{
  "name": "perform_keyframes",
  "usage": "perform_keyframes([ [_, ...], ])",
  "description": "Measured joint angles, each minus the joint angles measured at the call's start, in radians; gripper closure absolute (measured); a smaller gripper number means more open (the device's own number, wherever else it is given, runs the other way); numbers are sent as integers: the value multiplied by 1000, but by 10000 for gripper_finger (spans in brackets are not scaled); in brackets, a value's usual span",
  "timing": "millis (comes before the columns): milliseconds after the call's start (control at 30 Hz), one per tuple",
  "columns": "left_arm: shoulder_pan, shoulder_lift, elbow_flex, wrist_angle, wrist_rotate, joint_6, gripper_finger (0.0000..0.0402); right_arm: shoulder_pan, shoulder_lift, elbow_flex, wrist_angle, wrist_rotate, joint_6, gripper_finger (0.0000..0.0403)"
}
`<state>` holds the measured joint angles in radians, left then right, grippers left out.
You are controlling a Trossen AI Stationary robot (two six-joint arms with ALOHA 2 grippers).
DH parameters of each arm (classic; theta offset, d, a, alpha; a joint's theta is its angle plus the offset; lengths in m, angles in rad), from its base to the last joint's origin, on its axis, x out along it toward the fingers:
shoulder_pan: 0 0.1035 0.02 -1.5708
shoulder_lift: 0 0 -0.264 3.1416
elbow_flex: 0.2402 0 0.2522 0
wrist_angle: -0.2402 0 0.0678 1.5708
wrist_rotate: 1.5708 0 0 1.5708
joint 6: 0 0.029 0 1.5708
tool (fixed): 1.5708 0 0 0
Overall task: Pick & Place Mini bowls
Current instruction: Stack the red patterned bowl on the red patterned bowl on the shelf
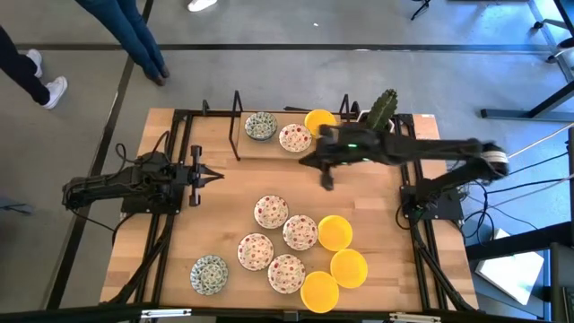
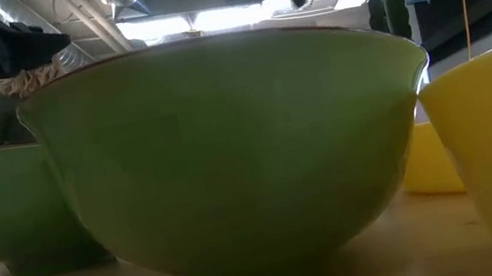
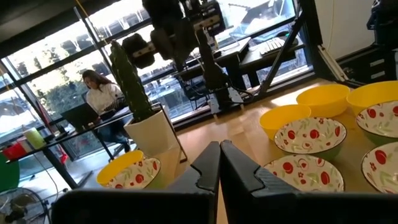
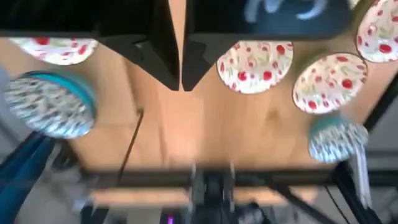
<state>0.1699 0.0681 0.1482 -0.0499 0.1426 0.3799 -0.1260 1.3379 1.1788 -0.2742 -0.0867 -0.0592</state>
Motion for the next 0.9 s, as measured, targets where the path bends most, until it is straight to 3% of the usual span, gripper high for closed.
perform_keyframes([
  [267, 0, 0, 0, 1, 0, -1, 399, 47, 334, 412, -338, -11, -50, 322],
  [433, 0, 0, 0, 1, 0, -6, 395, 71, 483, 576, -500, -92, -106, 275],
  [633, 0, 0, 0, 1, 0, -26, 396, 100, 592, 610, -520, -101, -232, 242],
  [900, 0, 0, 0, 1, 0, -26, 394, 98, 706, 610, -491, -97, -345, 238],
])
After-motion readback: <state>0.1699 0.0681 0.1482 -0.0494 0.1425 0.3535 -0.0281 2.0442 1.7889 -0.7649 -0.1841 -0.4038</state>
